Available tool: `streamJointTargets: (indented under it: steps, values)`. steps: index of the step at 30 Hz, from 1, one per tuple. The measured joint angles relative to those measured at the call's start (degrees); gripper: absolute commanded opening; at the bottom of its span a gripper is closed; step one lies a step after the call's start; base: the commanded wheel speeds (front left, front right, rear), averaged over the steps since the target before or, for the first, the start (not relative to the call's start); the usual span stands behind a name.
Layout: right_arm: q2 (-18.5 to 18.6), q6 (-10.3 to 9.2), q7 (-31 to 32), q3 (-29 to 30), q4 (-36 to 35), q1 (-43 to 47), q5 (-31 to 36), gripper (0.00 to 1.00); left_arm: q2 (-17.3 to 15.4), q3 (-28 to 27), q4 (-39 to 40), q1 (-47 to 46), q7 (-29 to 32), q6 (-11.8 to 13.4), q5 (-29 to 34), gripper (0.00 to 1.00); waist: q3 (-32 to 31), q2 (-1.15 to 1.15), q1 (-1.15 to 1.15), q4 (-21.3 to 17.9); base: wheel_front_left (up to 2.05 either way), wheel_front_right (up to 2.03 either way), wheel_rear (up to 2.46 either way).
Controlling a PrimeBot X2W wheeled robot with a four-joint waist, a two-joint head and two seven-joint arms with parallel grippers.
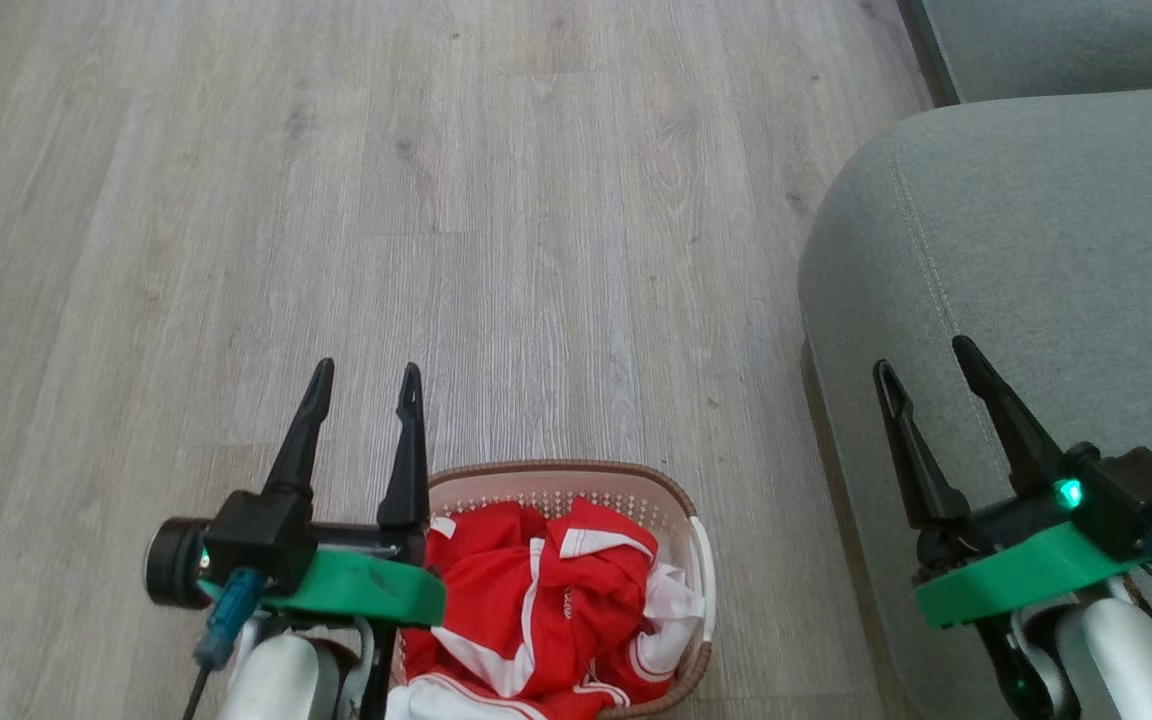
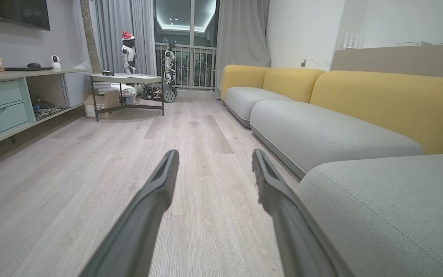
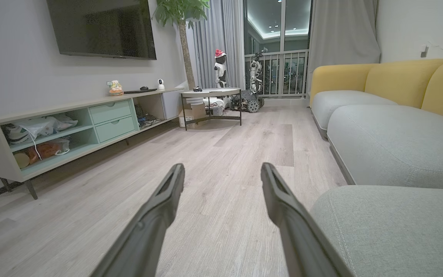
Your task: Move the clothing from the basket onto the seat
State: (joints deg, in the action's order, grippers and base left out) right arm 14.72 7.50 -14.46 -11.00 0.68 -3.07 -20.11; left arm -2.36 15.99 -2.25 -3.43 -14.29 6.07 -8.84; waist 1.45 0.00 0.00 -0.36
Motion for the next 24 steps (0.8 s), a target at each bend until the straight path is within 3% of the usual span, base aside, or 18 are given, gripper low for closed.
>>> streamJointTargets:
  steps: [13, 24]
  values:
    - [0.1, 0.0, 0.0, 0.8, -0.4, -0.2, -0.1, 1.0, 0.0, 0.1, 0.1, -0.3, 0.0, 0.6, 0.0, 1.0, 2.0, 0.0, 0.0, -0.9, 0.0, 0.0, 0.0]
    - [1.4, 0.0, 0.0, 2.7, -2.0, -3.6, -1.5, 1.0, 0.0, 1.9, -1.3, -4.2, -0.2, 2.4, -0.9, 1.0, 7.6, 0.0, 0.0, -2.7, 0.0, 0.0, 0.0]
